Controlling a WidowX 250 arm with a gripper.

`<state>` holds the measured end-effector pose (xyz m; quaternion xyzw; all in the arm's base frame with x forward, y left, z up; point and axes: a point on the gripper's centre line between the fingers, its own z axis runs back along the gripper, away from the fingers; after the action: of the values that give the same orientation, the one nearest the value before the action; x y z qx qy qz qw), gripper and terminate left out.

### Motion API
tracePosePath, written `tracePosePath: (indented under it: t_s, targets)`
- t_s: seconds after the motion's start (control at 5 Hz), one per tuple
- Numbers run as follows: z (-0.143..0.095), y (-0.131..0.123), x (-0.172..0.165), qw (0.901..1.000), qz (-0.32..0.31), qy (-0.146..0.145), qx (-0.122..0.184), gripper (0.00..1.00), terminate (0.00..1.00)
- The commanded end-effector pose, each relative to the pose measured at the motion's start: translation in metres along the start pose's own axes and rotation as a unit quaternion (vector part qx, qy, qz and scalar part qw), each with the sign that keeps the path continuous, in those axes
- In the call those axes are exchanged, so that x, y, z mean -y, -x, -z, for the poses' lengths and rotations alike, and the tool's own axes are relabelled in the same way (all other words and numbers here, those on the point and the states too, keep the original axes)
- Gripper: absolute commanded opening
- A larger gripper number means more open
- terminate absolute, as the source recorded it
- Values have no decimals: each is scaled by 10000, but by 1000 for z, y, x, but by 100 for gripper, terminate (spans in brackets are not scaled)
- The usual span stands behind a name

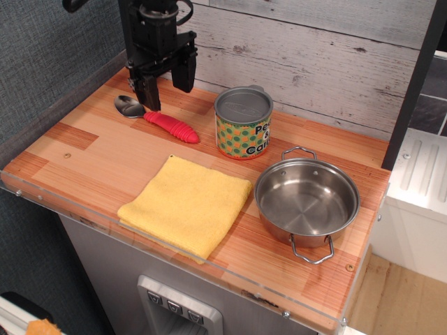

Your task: Pick up the red spoon and place it to the left of the yellow cloth

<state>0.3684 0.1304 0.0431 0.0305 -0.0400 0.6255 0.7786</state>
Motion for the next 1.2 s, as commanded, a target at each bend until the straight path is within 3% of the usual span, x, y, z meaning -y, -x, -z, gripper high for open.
tracePosePath:
  t_s: [0.0, 0.4, 1.0]
  targets:
    - [1, -2, -12, 9996, -136, 231, 61, 100, 0]
    - [18, -5, -15, 9988, -315, 362, 27, 100, 0]
    - [24, -7, -17, 9985, -294, 452, -127, 100, 0]
